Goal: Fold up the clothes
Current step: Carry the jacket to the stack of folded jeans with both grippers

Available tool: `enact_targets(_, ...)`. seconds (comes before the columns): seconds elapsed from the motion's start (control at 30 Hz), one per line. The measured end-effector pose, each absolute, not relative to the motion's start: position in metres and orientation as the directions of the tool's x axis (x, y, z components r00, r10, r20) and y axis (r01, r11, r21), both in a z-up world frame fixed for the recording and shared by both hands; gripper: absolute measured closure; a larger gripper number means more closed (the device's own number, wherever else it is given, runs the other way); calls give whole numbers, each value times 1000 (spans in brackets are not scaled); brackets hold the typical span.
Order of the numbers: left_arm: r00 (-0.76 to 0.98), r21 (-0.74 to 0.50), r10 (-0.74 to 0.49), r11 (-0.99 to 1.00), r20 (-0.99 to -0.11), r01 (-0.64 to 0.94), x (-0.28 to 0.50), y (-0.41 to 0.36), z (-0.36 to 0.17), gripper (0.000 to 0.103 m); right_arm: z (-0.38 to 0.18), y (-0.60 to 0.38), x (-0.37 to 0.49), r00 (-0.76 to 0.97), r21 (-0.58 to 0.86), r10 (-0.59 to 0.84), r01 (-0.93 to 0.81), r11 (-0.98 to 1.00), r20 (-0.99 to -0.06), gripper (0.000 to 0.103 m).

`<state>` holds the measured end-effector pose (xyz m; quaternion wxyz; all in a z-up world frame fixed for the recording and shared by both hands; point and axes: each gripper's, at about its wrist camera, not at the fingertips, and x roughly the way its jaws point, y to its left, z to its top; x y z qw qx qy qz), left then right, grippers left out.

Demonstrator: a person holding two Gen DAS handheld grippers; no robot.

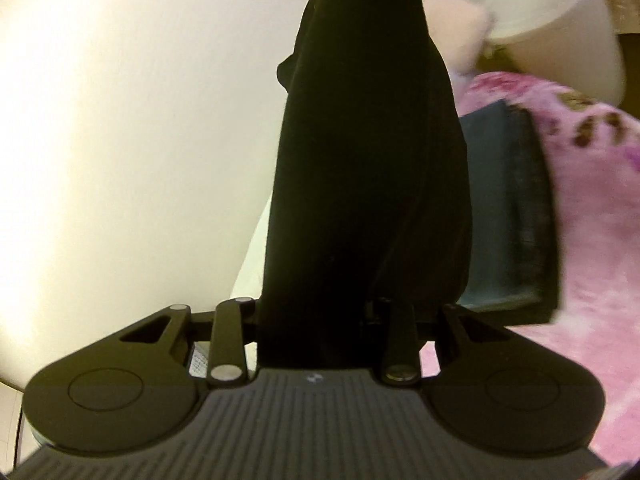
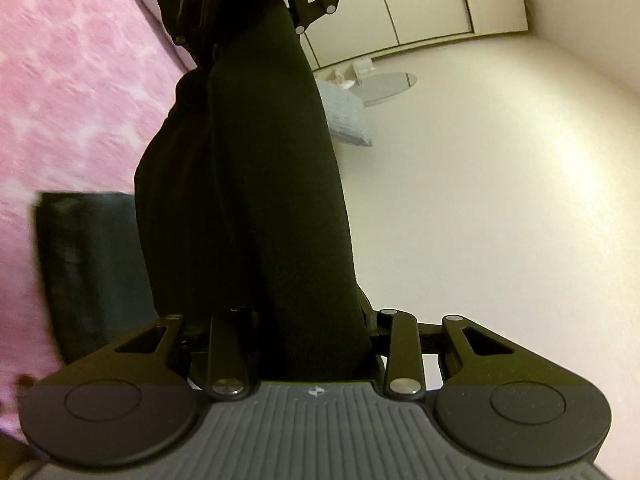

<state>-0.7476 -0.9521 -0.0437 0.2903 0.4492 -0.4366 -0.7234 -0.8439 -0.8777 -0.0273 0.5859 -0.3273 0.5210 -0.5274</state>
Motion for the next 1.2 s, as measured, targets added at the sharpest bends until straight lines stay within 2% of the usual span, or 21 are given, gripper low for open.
enact_targets(0.1,-393,907,-844,-417,-365,53,-773,-998,-42,72,-26,-928,-865,-73,-945,-972,261,196,-222,69)
enact_targets(0.2,-342,922,-879,-379,-334,73,-794,-1024,-63,72,-45,-965,-890,-18,-954,-985,252,161,-171,69)
enact_targets(0.27,-310,925,-891,-372,-332,78,-806,-1034,-83,72,-75,-982,-907,16,-945,-982,267,187,-189,68)
enact_targets(0.47,-249,874,-853,-483,-458,45,-822,-1021,-183,70,-229,-978,-938,76,-838,-863,211,504,-500,64)
enact_targets(0.5,-238,865,-845,-501,-478,41,-825,-1019,-200,68,-252,-973,-941,80,-819,-838,182,544,-539,59)
enact_targets(0.53,-227,854,-837,-519,-498,36,-828,-1017,-216,67,-263,-968,-942,95,-818,-837,178,547,-539,54)
enact_targets(0.67,-183,809,-797,-588,-575,21,-838,-1008,-283,63,-263,-953,-944,117,-828,-852,197,524,-511,49)
enact_targets(0.73,-182,805,-793,-593,-581,12,-831,-1003,-283,57,-255,-947,-945,113,-839,-859,183,513,-500,46)
enact_targets(0.87,-190,803,-792,-595,-581,28,-813,-997,-272,57,-242,-934,-946,95,-838,-862,202,507,-498,46)
enact_targets(1.03,-196,774,-763,-633,-616,32,-805,-998,-280,69,-239,-937,-949,76,-784,-824,269,560,-562,58)
enact_targets(1.2,-204,790,-779,-611,-593,37,-790,-985,-279,71,-217,-917,-948,87,-780,-843,340,525,-530,61)
